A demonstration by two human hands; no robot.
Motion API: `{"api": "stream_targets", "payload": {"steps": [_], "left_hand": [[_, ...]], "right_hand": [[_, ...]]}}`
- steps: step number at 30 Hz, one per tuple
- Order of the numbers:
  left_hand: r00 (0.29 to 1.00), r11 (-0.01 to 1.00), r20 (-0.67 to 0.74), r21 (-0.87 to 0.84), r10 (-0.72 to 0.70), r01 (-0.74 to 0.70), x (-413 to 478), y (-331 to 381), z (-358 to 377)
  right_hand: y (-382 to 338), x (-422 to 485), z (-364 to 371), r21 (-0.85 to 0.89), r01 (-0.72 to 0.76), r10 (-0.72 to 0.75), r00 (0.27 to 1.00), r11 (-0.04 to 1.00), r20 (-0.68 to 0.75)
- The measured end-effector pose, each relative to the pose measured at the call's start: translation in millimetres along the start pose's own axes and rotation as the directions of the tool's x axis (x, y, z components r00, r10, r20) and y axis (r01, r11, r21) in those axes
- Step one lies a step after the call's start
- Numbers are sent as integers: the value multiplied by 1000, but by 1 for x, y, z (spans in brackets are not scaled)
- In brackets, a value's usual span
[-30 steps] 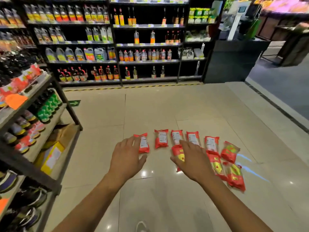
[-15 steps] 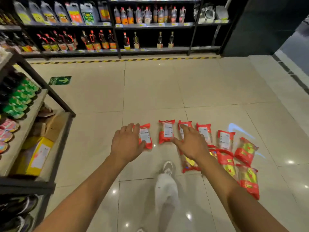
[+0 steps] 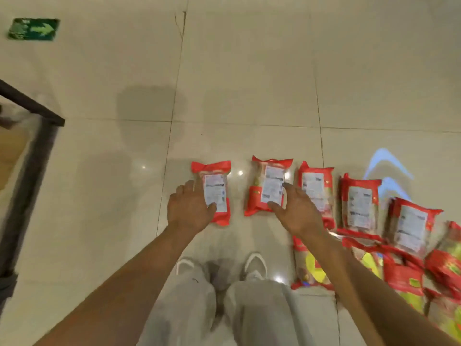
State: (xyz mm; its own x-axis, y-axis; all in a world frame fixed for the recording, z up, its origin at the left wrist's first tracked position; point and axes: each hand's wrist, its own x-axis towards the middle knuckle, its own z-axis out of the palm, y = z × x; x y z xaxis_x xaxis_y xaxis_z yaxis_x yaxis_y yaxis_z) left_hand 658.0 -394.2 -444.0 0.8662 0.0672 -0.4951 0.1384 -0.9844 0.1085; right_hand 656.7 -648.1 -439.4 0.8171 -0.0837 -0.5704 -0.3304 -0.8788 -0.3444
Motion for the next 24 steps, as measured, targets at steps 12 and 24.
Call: {"api": "stream_targets", "payload": {"steps": [12, 24], "left_hand": [[835, 400, 407, -742, -370, 539, 246, -88, 304], [861, 210, 279, -895, -426, 394, 170, -64, 150]], "right_hand": [[154, 307, 223, 676, -295, 368, 929, 675, 38], [60, 207, 104, 709, -148, 253, 966, 690, -45]]}}
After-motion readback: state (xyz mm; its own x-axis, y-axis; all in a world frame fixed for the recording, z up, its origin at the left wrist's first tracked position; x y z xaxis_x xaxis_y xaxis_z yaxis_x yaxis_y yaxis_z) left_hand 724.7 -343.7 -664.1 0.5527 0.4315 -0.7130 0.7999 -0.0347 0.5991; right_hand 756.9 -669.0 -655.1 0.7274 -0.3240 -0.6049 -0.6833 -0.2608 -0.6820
